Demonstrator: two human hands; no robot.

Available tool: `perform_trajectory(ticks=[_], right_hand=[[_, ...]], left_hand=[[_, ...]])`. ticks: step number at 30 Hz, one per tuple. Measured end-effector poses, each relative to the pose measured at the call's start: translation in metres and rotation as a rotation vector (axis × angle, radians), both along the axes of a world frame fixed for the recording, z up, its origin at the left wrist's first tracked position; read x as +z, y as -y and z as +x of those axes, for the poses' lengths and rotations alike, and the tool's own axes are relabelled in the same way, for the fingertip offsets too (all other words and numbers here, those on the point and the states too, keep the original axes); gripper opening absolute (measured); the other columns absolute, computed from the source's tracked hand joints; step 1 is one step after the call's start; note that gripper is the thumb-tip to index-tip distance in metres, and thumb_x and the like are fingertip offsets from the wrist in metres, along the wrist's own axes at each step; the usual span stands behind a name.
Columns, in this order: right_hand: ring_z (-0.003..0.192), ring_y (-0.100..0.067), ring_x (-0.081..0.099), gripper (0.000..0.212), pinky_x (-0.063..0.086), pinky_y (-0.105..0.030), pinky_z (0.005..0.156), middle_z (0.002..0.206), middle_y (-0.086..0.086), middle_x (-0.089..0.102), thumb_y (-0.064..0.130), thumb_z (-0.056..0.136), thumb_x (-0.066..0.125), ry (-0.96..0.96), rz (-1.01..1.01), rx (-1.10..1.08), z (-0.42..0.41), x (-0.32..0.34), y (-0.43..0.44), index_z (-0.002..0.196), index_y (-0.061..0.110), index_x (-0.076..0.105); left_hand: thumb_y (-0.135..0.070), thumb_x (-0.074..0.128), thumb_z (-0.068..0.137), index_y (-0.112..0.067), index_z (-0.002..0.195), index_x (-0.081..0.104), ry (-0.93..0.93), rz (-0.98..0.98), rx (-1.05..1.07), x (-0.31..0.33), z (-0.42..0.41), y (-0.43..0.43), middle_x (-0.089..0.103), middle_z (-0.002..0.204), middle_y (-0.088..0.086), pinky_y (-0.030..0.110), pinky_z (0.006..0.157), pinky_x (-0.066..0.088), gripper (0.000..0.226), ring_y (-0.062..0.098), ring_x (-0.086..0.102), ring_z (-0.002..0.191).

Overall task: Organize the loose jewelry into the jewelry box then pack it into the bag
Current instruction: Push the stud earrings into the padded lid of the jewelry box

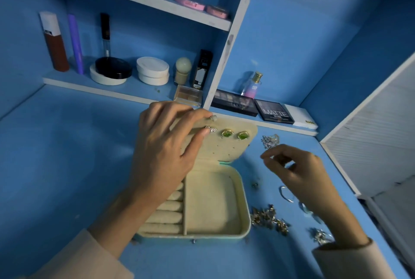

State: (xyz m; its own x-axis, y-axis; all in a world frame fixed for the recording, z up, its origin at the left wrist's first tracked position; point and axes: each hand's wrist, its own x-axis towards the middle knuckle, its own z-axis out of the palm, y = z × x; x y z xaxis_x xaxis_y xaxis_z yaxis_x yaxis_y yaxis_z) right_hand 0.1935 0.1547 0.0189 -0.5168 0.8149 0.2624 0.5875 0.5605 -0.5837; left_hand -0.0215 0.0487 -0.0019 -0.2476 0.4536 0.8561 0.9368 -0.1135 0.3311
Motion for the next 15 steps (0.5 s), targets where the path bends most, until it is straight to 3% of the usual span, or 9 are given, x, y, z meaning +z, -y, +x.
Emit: perform_trajectory(ticks=[4, 8, 12, 15], right_hand=[[0.075, -0.001, 0.058, 0.033, 0.042, -0.008, 0.064, 0.074, 0.012, 0.065, 0.006, 0.081, 0.067, 0.251, -0.047, 0.037, 0.013, -0.012, -0.006, 0.073, 0.038, 0.061], [0.066, -0.012, 0.059, 0.033, 0.049, -0.021, 0.066, 0.074, 0.011, 0.064, 0.005, 0.081, 0.064, 0.245, -0.063, 0.019, 0.019, -0.017, -0.007, 0.073, 0.037, 0.06], [0.074, -0.004, 0.059, 0.027, 0.046, -0.011, 0.066, 0.078, 0.01, 0.065, 0.008, 0.081, 0.067, 0.28, -0.088, 0.08, 0.02, -0.012, -0.005, 0.072, 0.033, 0.061], [0.075, -0.002, 0.061, 0.028, 0.048, -0.012, 0.07, 0.083, 0.011, 0.065, 0.008, 0.08, 0.068, 0.338, -0.063, 0.125, 0.021, -0.011, -0.005, 0.073, 0.035, 0.061]], left_hand=[[-0.021, 0.065, 0.088, -0.013, 0.104, 0.069, -0.004, -0.001, -0.001, 0.001, 0.001, 0.0, 0.061, 0.091, 0.006, 0.039, 0.082, 0.041, 0.018, 0.027, 0.052, 0.089], [-0.021, 0.065, 0.088, -0.013, 0.104, 0.069, -0.009, -0.001, -0.003, 0.0, 0.0, 0.0, 0.061, 0.091, 0.006, 0.04, 0.081, 0.041, 0.018, 0.028, 0.052, 0.088], [-0.021, 0.064, 0.089, -0.012, 0.105, 0.068, -0.008, -0.002, -0.007, -0.001, 0.0, 0.0, 0.061, 0.091, 0.007, 0.04, 0.082, 0.04, 0.019, 0.028, 0.052, 0.088], [-0.021, 0.064, 0.089, -0.011, 0.104, 0.068, -0.014, 0.001, -0.006, -0.001, 0.0, -0.001, 0.061, 0.09, 0.007, 0.041, 0.081, 0.04, 0.019, 0.03, 0.052, 0.087]])
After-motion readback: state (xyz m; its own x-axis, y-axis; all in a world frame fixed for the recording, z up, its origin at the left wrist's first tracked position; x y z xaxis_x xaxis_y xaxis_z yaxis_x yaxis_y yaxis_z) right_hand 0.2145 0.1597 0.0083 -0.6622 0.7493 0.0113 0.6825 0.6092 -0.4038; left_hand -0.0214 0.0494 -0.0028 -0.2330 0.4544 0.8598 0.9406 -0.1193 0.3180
